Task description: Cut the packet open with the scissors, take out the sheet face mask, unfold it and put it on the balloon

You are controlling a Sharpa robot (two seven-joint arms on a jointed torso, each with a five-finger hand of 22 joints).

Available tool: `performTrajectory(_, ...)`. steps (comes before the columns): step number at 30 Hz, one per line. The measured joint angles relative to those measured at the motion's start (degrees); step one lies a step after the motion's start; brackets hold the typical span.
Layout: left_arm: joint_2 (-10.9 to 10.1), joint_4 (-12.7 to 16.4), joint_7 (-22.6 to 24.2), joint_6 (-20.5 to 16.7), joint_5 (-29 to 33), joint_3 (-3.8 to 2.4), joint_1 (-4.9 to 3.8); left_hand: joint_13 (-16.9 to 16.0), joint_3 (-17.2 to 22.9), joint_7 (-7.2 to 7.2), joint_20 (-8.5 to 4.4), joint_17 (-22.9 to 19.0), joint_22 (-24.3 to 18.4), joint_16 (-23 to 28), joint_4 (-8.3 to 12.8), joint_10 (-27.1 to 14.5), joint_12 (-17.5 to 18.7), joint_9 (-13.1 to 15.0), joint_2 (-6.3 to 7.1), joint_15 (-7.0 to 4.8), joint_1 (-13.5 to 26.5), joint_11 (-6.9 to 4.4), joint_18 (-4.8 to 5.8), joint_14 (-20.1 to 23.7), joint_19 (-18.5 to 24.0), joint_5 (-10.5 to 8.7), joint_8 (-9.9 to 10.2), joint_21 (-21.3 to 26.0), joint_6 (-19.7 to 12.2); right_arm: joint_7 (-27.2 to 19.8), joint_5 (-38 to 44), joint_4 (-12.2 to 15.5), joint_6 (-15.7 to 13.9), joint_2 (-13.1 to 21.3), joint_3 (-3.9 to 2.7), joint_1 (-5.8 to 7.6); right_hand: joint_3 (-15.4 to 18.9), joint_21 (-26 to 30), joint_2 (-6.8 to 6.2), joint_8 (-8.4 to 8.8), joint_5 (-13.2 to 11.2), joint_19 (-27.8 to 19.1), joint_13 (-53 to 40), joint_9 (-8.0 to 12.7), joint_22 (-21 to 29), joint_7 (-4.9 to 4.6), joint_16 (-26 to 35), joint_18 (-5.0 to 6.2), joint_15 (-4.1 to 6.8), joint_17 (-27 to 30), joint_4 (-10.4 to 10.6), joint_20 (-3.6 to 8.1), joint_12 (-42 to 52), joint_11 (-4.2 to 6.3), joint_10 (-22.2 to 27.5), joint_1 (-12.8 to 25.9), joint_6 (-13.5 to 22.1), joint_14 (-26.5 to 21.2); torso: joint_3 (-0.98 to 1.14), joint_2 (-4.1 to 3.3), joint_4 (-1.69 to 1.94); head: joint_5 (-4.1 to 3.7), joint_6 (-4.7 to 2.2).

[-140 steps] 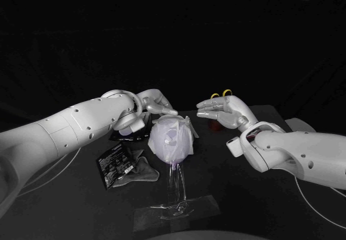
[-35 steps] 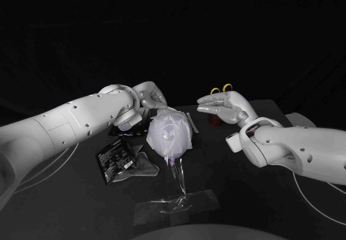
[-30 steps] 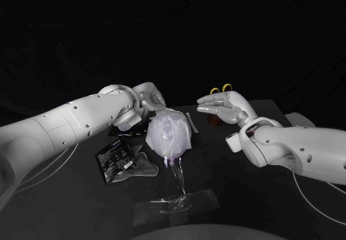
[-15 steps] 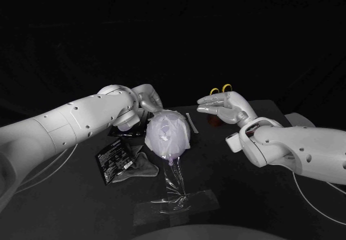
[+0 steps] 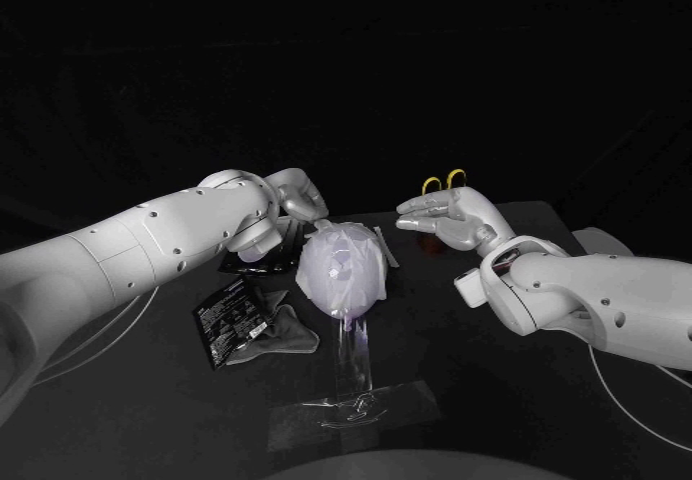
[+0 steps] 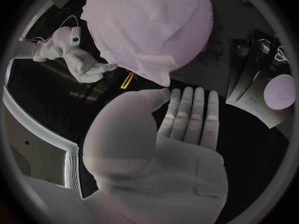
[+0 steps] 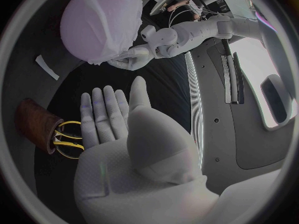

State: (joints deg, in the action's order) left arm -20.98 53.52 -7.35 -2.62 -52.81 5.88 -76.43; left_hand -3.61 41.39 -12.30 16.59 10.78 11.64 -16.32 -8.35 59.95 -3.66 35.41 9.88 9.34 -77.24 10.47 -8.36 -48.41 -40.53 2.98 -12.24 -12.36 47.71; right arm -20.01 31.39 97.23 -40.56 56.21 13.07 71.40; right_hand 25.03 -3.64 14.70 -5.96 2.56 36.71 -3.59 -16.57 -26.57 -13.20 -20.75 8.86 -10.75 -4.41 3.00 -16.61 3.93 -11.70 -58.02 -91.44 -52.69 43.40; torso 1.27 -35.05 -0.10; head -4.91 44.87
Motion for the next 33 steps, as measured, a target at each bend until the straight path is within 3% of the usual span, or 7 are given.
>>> performTrajectory(7,-0.2,-0.7,-0.6,-1.2,2.9,0.02,0.0,0.0,-1.1,1.16,-0.01,-0.7,-0.7,2.1,-3.0,-5.2,0.0,-4.1,-1.03,1.32,3.1,1.76,0.01,2.1,0.6,0.0,4.6,0.9,-6.0,1.4,0.8,0.1,0.6,0.0,0.01,-0.03,-0.1,0.0,-0.22,0.23,0.0,0.0,0.0,0.1,0.3,0.01,0.4,-0.02,0.0,0.1,-0.1,0.0,-0.2,-0.3,0.3,0.2,0.0,0.0,0.0,-0.01,-0.01,0.24,-0.2)
performTrajectory(14,-1.1,-0.9,-0.9,-2.7,6.2,0.09,0.01,-0.1,-1.9,1.19,-0.01,-0.8,-1.0,2.4,-4.9,-5.6,-0.3,-5.3,-1.65,1.3,4.2,2.12,0.01,2.1,0.6,0.0,4.7,0.9,-5.5,2.1,1.4,0.2,0.8,0.0,0.01,-0.21,0.0,0.0,-0.22,0.23,0.0,0.0,0.0,0.2,0.4,0.01,0.7,-0.03,0.0,0.1,-0.3,0.0,-0.2,-0.3,0.5,0.2,0.0,0.0,-0.04,-0.01,-0.02,0.49,-0.41)
performTrajectory(18,-3.0,0.1,-0.5,-4.1,8.9,0.12,0.02,-0.3,-1.9,0.9,-0.24,-0.4,-0.9,1.4,-5.0,-3.6,-1.8,-5.9,-1.65,0.56,4.2,1.24,0.01,-0.5,-1.0,0.0,3.8,0.6,-2.9,2.4,1.9,0.2,1.0,0.1,0.01,-0.36,0.0,0.0,-0.22,0.23,0.0,0.0,0.0,0.2,0.5,0.01,0.7,-0.04,0.0,0.1,-0.3,0.0,-0.2,-0.29,0.7,0.2,0.0,0.0,-0.07,-0.01,-0.05,0.97,-0.59)
performTrajectory(22,-6.6,3.1,1.1,-5.8,12.6,0.17,0.15,-0.5,-2.7,0.33,-0.41,0.6,-0.3,-1.0,-4.2,-0.7,-3.6,-6.4,-0.49,-0.85,2.7,-0.23,-0.09,-3.9,-4.1,0.0,2.0,-1.2,0.7,2.6,2.8,0.4,1.1,0.3,0.01,-0.44,0.0,0.0,-0.22,0.23,0.0,0.0,0.0,0.2,0.5,0.01,0.7,-0.05,0.0,0.1,-0.3,0.0,-0.2,-0.29,0.7,0.2,0.0,0.0,-0.08,-0.05,-0.08,1.5,-0.76)
performTrajectory(25,-10.3,6.6,3.8,-6.8,16.0,0.22,0.47,-0.6,-4.0,0.11,-0.72,1.6,0.6,-3.0,-3.2,0.8,-4.7,-6.7,0.33,-1.78,1.9,-1.09,-1.49,-6.1,-6.7,0.01,1.2,-2.9,2.2,2.9,3.9,0.5,1.3,0.6,0.01,-0.47,-0.1,0.0,-0.22,0.23,0.0,0.0,0.0,0.2,0.6,0.01,0.7,-0.06,-0.2,0.1,-0.6,0.0,-0.2,-0.29,0.7,0.2,0.0,0.2,-0.07,-0.11,-0.01,1.74,-0.8)
performTrajectory(28,-14.1,10.4,7.1,-7.4,19.3,0.34,0.92,-0.8,-6.6,0.76,-1.13,2.4,1.1,-4.6,-3.2,1.7,-5.3,-7.0,1.73,-2.59,2.3,-1.75,-1.57,-6.9,-8.1,0.01,0.5,-4.1,3.4,3.4,5.6,0.5,1.5,0.7,0.01,-0.51,-0.1,0.0,-0.22,0.23,0.0,0.0,0.0,0.3,0.8,0.02,0.9,-0.06,-0.2,0.2,-0.9,0.0,-0.2,-0.29,1.1,0.2,0.0,0.2,-0.07,-0.15,0.07,1.96,-0.8)
performTrajectory(33,-18.5,15.6,11.7,-8.1,22.9,0.46,1.73,-1.4,-10.5,1.45,-1.63,3.9,1.7,-7.2,-3.9,4.3,-7.2,-7.3,4.07,-3.36,3.8,-2.57,-1.57,-8.9,-9.1,0.01,-0.1,-5.1,4.6,4.2,8.5,0.4,1.8,0.7,0.01,-0.66,0.1,0.0,-0.22,0.23,0.0,0.0,0.0,0.3,1.0,0.03,1.1,-0.08,-0.2,0.2,-1.0,0.0,-0.2,-0.29,1.1,0.2,0.0,0.2,-0.09,-0.13,0.22,2.13,-0.61)
